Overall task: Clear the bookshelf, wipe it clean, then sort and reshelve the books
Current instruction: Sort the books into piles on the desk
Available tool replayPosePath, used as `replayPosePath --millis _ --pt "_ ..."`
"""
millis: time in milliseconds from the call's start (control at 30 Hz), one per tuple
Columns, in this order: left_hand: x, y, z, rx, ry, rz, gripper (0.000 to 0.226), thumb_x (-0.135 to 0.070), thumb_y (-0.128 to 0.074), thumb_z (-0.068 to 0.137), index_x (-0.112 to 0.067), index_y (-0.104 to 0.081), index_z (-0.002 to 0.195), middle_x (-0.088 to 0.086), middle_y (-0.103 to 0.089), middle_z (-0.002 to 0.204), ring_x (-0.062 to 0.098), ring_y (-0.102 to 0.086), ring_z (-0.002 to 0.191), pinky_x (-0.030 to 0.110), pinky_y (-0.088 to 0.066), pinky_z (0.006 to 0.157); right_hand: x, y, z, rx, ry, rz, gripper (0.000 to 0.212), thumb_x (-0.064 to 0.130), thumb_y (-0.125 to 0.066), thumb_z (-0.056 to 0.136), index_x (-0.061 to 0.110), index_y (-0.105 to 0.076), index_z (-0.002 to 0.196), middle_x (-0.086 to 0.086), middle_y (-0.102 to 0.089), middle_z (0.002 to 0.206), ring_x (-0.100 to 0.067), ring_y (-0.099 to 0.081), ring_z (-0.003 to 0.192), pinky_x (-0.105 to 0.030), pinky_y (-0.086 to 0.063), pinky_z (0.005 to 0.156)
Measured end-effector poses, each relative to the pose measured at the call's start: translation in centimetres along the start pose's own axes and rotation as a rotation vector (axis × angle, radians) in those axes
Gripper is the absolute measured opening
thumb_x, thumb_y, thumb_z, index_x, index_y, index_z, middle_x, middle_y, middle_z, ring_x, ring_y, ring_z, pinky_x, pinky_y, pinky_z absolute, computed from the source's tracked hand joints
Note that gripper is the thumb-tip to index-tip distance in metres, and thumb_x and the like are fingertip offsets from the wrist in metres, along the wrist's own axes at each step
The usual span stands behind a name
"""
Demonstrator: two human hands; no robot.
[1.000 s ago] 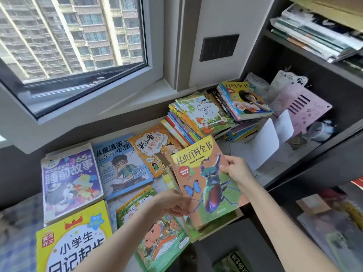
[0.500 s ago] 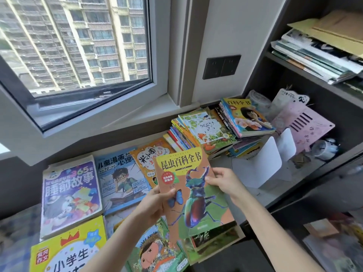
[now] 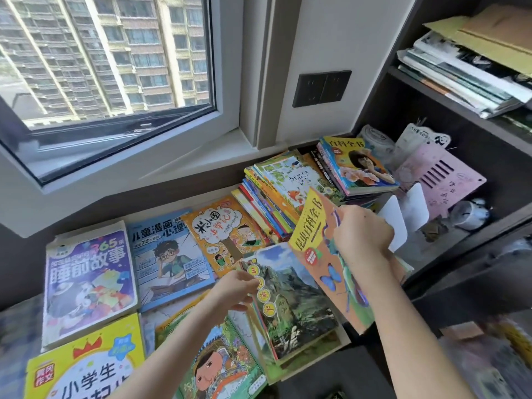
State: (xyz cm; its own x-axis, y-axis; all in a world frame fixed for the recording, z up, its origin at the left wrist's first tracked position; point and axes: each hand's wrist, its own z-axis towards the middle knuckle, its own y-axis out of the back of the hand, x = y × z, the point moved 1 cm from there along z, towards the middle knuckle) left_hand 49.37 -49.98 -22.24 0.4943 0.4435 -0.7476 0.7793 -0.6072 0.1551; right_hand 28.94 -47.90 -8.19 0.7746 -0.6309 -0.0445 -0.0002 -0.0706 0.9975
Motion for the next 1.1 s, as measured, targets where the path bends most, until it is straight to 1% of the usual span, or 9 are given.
replayPosePath --millis 200,300,467,600,800,867,933,1033,1100 --pt "-0.3 -1.2 1.5 -0.216 -0.064 0.428 0.028 -0.026 -0.049 0.098 -0.010 -0.053 0.121 0.005 -0.061 0.107 0.015 -0.055 0.080 0.022 -0.047 0.069 -1.5 -1.1 4.4 0.091 -0.182 -0.047 0.027 0.007 -0.049 0.093 0.008 -0.060 0.118 -0.010 -0.062 0.121 -0.028 -0.058 0.112 -0.028 -0.034 0.074" --pt "-0.1 -1.5 2.3 -0.326 -0.051 0.544 0.038 -0.029 -0.050 0.097 -0.013 -0.043 0.131 0.010 -0.054 0.123 0.020 -0.056 0.098 0.033 -0.051 0.085 -1.8 -2.4 6.6 0.091 -0.266 0.039 0.027 0.006 -0.051 0.092 0.006 -0.060 0.118 -0.010 -0.061 0.120 -0.026 -0.057 0.112 -0.027 -0.037 0.075" --pt "0.6 -1.7 3.9 -0.353 -0.041 0.566 0.044 -0.033 -0.050 0.095 -0.016 -0.043 0.135 0.011 -0.053 0.129 0.024 -0.053 0.113 0.037 -0.048 0.089 -3.5 -5.4 8.2 0.152 -0.472 0.231 0.021 0.008 -0.047 0.096 0.006 -0.064 0.107 -0.008 -0.064 0.111 -0.021 -0.059 0.103 -0.026 -0.045 0.086" --pt "0.5 -1.7 4.4 -0.350 -0.026 0.551 0.042 -0.032 -0.050 0.094 -0.015 -0.047 0.132 0.014 -0.052 0.129 0.026 -0.052 0.114 0.036 -0.046 0.089 -5.5 -9.1 8.2 0.180 -0.531 0.414 0.021 0.008 -0.047 0.096 -0.002 -0.065 0.097 -0.016 -0.064 0.097 -0.030 -0.059 0.090 -0.032 -0.042 0.073" --pt "-0.8 -0.9 5.1 -0.355 -0.089 0.493 0.037 -0.030 -0.050 0.094 -0.015 -0.052 0.128 0.012 -0.053 0.127 0.024 -0.055 0.109 0.034 -0.047 0.091 -5.6 -10.9 7.4 0.365 -0.496 0.535 0.033 0.013 -0.043 0.098 -0.001 -0.056 0.124 -0.018 -0.058 0.126 -0.033 -0.056 0.113 -0.033 -0.044 0.081" --pt "-1.6 -0.6 5.4 -0.360 -0.130 0.461 0.036 -0.028 -0.050 0.094 -0.014 -0.053 0.127 0.010 -0.055 0.128 0.022 -0.055 0.110 0.034 -0.047 0.093 -5.6 -11.2 7.8 0.363 -0.500 0.625 0.035 0.011 -0.041 0.099 -0.002 -0.053 0.128 -0.018 -0.056 0.129 -0.033 -0.053 0.119 -0.019 -0.049 0.072" --pt "-2.8 -0.1 5.6 -0.374 -0.158 0.431 0.032 -0.026 -0.050 0.095 -0.013 -0.055 0.124 0.009 -0.057 0.127 0.019 -0.057 0.103 0.032 -0.047 0.090 -4.5 -10.3 8.5 0.197 -0.476 0.643 0.034 0.010 -0.042 0.099 0.001 -0.052 0.131 -0.016 -0.058 0.126 -0.033 -0.056 0.114 -0.012 -0.048 0.055" --pt "-4.5 0.9 5.9 -0.392 -0.178 0.396 0.031 -0.025 -0.050 0.096 -0.012 -0.057 0.123 0.008 -0.060 0.119 0.013 -0.057 0.078 0.034 -0.052 0.081 -1.8 -8.2 9.5 -0.205 -0.130 0.480 0.045 0.031 -0.047 0.099 0.010 -0.047 0.139 -0.012 -0.054 0.136 -0.031 -0.052 0.121 -0.033 -0.045 0.089" --pt "-5.4 1.5 6.0 -0.404 -0.195 0.384 0.030 -0.023 -0.049 0.096 -0.011 -0.058 0.122 0.004 -0.063 0.105 0.009 -0.054 0.067 0.034 -0.054 0.077 0.6 -8.1 10.0 -0.115 0.206 0.384 0.075 0.057 -0.047 0.093 0.009 -0.031 0.148 -0.012 -0.034 0.153 -0.028 -0.032 0.140 -0.041 -0.024 0.114"
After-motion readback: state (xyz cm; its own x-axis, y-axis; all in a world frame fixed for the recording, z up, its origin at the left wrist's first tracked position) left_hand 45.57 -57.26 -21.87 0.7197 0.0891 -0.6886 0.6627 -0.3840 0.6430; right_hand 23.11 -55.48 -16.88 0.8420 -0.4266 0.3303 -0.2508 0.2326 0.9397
